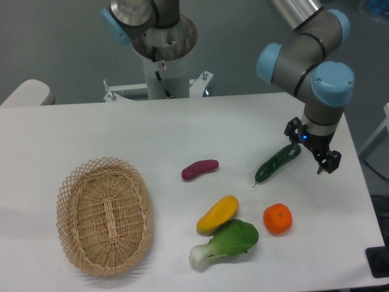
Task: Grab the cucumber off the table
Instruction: 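Move the open gripper over the green cucumber and lower toward it, then close the gripper around the cucumber's end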
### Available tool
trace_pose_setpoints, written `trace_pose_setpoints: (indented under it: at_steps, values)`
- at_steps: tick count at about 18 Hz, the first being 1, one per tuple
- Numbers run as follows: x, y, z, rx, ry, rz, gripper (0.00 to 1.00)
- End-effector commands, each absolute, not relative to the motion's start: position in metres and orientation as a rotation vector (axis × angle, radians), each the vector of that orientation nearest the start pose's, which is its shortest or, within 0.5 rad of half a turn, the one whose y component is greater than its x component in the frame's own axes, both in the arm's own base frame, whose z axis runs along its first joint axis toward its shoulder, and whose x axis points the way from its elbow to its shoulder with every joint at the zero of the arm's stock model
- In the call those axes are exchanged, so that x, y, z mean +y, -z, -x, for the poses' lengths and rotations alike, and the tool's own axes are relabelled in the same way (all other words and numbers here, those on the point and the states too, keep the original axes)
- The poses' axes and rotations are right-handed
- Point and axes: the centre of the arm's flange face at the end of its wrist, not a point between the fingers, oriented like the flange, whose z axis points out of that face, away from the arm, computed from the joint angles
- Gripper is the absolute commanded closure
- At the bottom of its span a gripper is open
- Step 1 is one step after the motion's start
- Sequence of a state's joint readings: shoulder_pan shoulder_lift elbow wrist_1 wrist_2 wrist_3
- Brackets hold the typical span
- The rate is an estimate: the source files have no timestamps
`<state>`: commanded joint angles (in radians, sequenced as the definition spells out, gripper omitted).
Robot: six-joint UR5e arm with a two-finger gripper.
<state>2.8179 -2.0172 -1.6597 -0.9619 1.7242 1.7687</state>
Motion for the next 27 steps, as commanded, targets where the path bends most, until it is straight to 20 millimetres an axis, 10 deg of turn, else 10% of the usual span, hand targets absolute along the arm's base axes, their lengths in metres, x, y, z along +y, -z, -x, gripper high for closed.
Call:
trace_pose_setpoints:
  at_steps: [23, 27]
  values:
    - [0.301, -0.186, 0.514, 0.636, -0.031, 3.14, 0.0]
    - [0.303, -0.187, 0.516, 0.641, -0.037, 3.14, 0.64]
